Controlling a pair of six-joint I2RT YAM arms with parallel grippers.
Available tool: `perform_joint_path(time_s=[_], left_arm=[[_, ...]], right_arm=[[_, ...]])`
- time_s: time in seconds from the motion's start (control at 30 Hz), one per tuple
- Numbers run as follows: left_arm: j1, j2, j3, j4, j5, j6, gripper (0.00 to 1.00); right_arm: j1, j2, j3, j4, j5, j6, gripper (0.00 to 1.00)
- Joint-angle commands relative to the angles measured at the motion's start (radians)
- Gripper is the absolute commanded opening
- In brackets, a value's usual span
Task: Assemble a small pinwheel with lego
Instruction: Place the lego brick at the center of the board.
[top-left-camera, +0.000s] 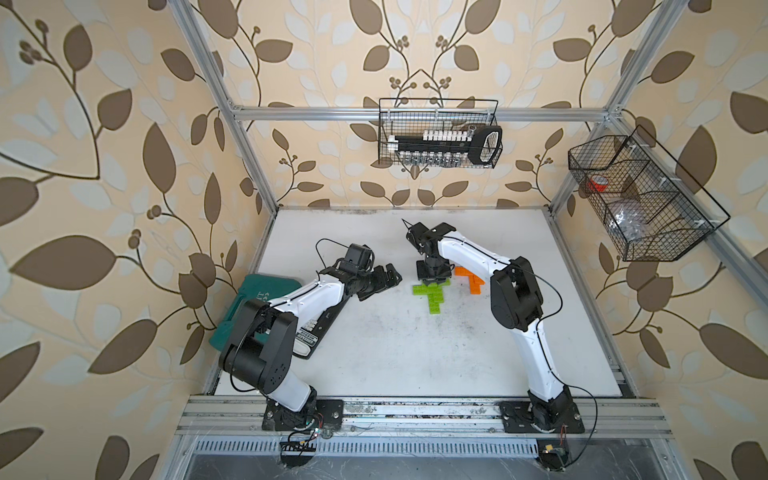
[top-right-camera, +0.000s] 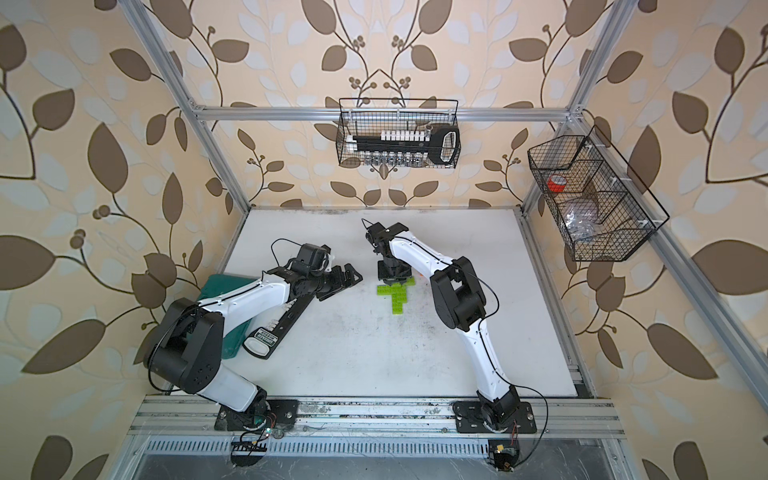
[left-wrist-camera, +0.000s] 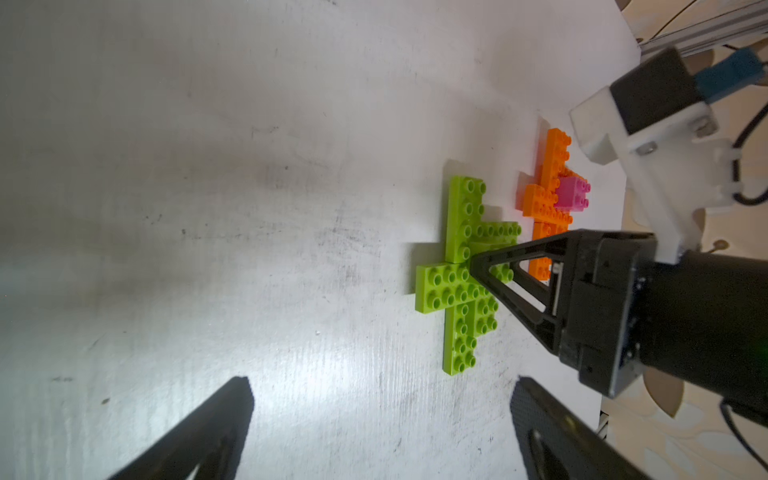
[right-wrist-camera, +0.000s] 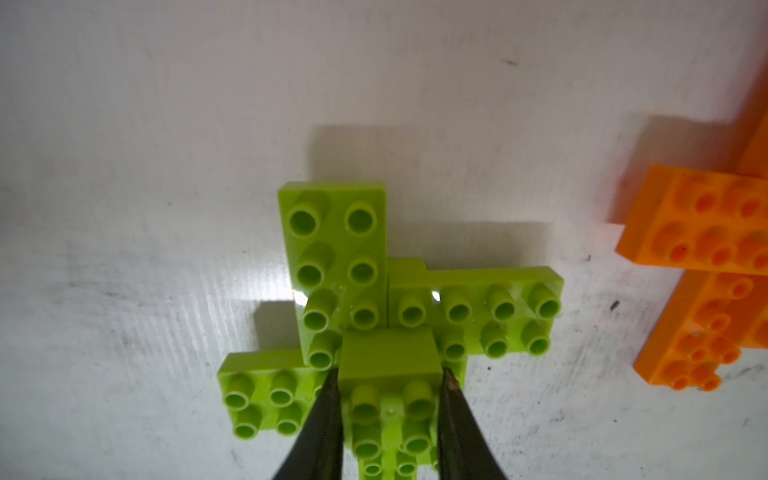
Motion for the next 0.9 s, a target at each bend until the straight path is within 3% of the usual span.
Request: perform_joint_path(time_s=[0.0,0.23,0.53,0.6,0.7,0.77,0.87], left_arm=[[0.001,-0.011,-0.016,-0.01,0.014,0.011,0.99],[0.001,-0.035,-0.049,-0.002,0.017,0.001,0.99],[0.001,-0.093,-0.031,-0.047,-0.007,0.023,0.99],[0.001,-0.149,-0.023,-0.081,-0.067,0.043,0.99],[0.001,-0.26,-0.012,-0.155,-0.249,0.091,0.99],[0.001,-0.348,-0.023,-0.159,-0.389,0.134,0.99],[0.008,-0.438,-0.059,-0.077,-0.546,0.217,0.99]], right_arm=[[-0.001,0.041,0.036,-0.067,0.006,-0.009,0.08],[0.0,0.015,0.042,-0.069,0.017,-0.003,0.36],[0.0,-0.067,0.053,-0.06,0.001,0.001,0.48],[0.0,-0.144,-0.005,-0.005,-0.015,-0.018,0.56],[-0.015,-0.339,-0.182,0.165,-0.037,-0.057,0.77],[-0.046,-0.49,-0.338,0.31,-0.055,-0.086,0.97],[-0.136,-0.691,-0.564,0.515,-0.082,-0.117,0.98]])
